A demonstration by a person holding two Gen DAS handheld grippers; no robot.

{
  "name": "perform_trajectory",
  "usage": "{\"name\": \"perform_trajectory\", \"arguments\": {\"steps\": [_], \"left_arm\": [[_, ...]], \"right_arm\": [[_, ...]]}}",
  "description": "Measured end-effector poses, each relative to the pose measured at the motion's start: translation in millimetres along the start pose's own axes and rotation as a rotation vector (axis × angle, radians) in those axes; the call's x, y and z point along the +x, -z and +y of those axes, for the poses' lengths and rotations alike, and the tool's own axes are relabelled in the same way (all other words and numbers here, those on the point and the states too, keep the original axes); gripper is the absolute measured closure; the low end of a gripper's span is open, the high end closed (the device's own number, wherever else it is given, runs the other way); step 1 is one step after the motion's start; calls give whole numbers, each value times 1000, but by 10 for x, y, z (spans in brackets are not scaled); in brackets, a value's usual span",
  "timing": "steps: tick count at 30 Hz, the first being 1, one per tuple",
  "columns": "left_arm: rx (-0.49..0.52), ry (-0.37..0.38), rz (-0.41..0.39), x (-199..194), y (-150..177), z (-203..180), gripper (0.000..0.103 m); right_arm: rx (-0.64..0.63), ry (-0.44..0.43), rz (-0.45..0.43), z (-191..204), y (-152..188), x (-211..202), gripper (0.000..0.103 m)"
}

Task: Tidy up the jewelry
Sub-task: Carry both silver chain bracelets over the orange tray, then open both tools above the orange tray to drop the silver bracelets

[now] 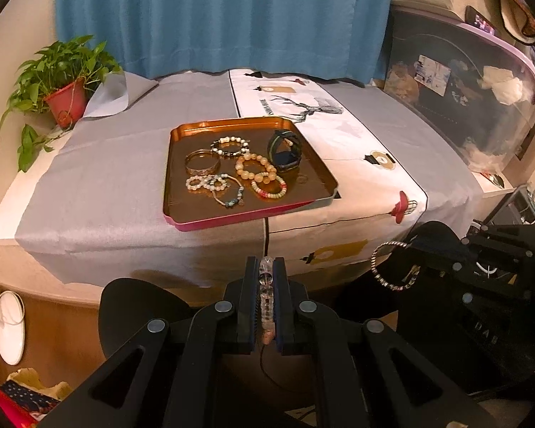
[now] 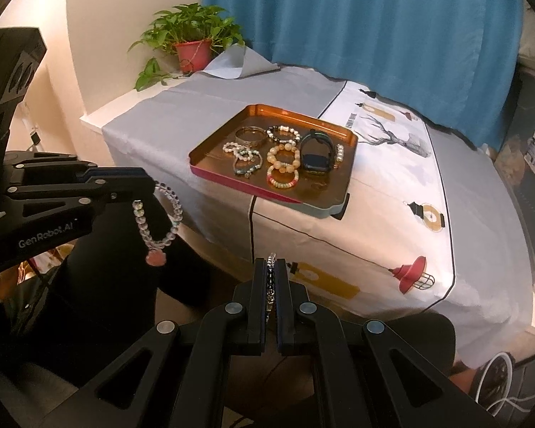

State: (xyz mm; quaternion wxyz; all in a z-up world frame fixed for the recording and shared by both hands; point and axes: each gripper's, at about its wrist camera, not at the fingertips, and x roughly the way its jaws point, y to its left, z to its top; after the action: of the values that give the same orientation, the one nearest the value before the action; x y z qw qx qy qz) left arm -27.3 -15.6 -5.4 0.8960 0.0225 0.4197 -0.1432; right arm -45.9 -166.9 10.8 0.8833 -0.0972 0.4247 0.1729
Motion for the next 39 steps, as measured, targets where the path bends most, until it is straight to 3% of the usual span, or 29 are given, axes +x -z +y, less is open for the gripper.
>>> {"name": "perform_trajectory", "arguments": {"steps": [9,15,23,28,29,31,32,33,35,39], "left_arm": [[-39,-10,-3,192,-260,281,98],[-35,-18,-26,407,-601,394,98],[-30,-30,-22,895,-1043,490,98],[-28,-45,6,1253,-1175,570,96],[-22,-46,16,1337,-1186,581,89],[-19,-80,63,1474,-1195,599,44],[-24,-116,85,1520,-1192,610,9],[-32,-167,76,1521,-1159,620,4],[-30,-180,33,1452,-1088,623,4],[-48,-196,26,1306,-933,619,4]], "right_arm": [[43,27,-7,-237,-336,246,99],[67,38,-33,-386,-685,531,99],[86,42,-33,-518,-1082,1063,99],[80,52,-1,-558,-1145,1419,98],[77,58,17,-566,-1146,1526,97],[69,98,59,-566,-1134,1667,92],[69,115,81,-574,-1114,1719,79],[74,119,91,-586,-1083,1731,57],[93,115,80,-595,-1002,1680,36],[101,123,71,-554,-844,1508,34]]}}
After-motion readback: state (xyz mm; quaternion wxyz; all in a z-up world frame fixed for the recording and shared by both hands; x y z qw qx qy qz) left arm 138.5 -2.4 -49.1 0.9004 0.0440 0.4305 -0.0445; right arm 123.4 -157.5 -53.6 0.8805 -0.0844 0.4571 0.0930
